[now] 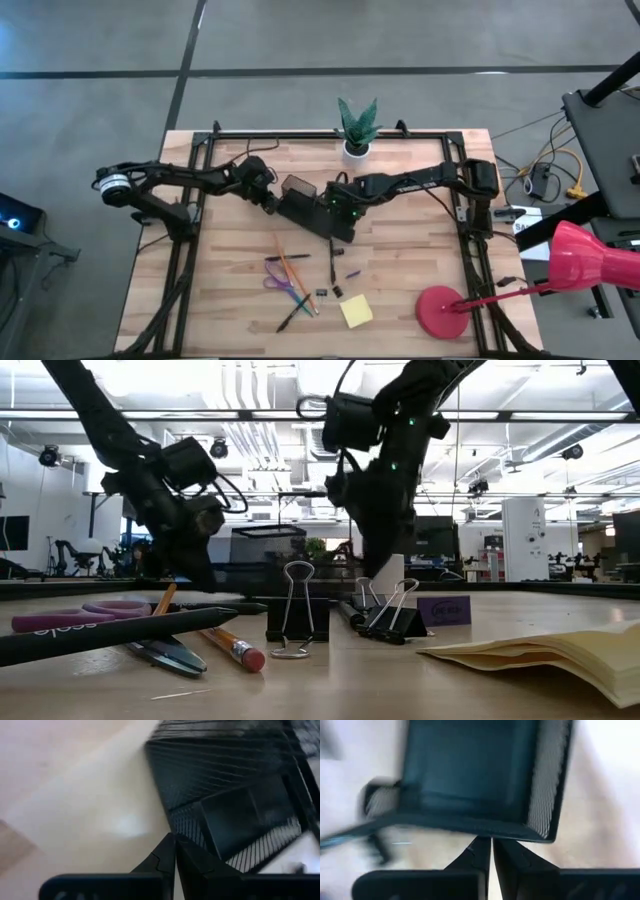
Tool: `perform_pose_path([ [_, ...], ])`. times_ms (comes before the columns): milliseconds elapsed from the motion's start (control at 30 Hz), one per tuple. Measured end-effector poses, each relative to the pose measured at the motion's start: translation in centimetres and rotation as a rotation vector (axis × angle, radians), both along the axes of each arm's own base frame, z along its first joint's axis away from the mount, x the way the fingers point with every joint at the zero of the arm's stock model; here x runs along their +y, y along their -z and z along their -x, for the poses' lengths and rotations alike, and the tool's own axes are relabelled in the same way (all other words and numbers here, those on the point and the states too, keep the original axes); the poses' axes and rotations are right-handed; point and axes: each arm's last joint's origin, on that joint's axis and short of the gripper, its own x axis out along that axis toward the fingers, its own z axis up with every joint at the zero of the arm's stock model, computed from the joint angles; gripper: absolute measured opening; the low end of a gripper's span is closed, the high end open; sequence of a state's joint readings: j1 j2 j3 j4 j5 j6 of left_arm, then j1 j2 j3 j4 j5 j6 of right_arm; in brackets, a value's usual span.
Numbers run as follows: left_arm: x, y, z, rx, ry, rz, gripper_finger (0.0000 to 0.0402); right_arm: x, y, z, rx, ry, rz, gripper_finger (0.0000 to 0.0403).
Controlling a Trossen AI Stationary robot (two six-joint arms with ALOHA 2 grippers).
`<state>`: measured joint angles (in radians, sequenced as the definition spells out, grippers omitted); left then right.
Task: Pick and place office supplies into organizer
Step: Prepare the desk organizer to put the office items
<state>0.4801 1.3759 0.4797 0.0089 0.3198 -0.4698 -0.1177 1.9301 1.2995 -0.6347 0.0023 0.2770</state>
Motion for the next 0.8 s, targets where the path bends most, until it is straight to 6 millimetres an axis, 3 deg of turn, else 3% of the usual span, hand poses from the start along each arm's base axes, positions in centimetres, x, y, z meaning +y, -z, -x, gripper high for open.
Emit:
perform_pose_path([
  [167,-1.6,-0.7,-0.4,-0.023,0.049,0.035,0.0000,-0.9,0.1,0.5,0.062,0.055,0.143,0.0013],
  [467,-4.8,-2.4,-0.8,-0.054,0.131,0.041,0.0000,-1.8,0.2,1.3,0.141,0.032,0.149,0.0013],
  [700,-5.0,-2.8,1.0,0.078,0.024,-0.067,0.0000,-1.6,-0.8,1.8,0.143,0.010,0.153,0.0013],
  [800,-5.0,-3.5,1.2,0.042,0.013,-0.084,0.0000,-1.5,-1.5,1.9,0.126,0.006,0.155,0.0013],
])
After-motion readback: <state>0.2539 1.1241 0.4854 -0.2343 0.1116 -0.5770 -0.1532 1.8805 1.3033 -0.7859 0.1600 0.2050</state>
